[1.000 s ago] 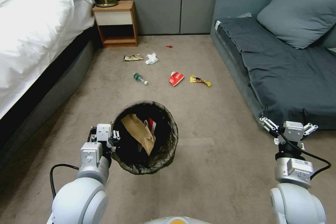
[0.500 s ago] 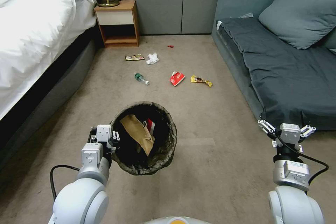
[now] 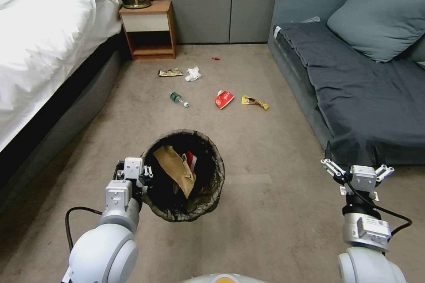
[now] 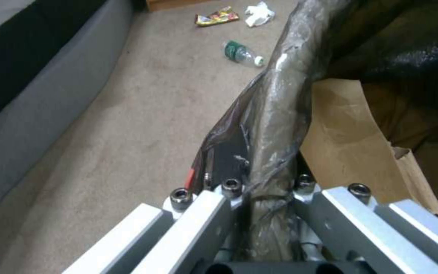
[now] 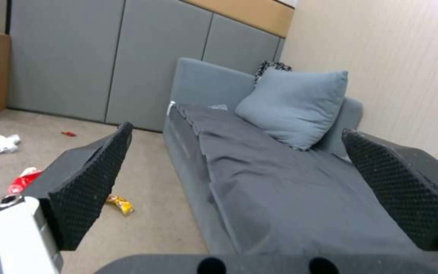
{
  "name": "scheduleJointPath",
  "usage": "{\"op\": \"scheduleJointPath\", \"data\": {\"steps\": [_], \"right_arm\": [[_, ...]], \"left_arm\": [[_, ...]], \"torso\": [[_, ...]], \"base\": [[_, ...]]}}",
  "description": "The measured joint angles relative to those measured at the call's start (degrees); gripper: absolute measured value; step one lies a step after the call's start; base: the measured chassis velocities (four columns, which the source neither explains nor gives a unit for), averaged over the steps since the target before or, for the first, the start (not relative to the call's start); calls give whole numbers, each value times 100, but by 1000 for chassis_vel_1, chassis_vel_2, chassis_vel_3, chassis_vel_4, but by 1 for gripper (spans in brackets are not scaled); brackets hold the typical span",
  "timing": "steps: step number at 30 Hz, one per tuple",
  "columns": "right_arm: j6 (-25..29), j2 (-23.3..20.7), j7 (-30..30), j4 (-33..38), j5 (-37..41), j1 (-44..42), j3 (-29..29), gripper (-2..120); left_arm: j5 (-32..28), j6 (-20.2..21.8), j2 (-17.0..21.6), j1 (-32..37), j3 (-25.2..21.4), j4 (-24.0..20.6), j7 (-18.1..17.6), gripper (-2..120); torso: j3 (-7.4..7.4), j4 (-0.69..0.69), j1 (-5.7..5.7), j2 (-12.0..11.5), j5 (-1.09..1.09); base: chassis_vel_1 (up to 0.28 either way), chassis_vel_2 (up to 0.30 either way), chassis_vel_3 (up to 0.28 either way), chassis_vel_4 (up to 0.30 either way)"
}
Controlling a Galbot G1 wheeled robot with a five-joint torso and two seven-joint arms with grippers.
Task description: Pick up the trash bin, then pick up the garbage from the floor and place it into the trash bin.
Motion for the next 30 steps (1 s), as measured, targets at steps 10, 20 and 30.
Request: {"op": "scheduleJointPath", "data": {"steps": [10, 20, 30], "right_arm": [[-26, -25, -21, 36, -56, -29, 4, 100], [-56, -23, -39, 28, -180, -27, -10, 100], [-21, -4, -48, -6, -194, -31, -37, 100]], "left_arm": [[20, 0, 60, 15, 6, -17, 7, 0], [13, 0, 97, -24, 33, -10, 16, 0], [12, 0, 91, -39, 48, 52, 19, 0]], "torso": [[0, 0, 0, 0, 0], [0, -1, 0, 0, 0], [0, -1, 0, 0, 0]], "base": [[-23, 26, 25, -23], [-109, 103, 106, -114], [-87, 87, 99, -93]]}}
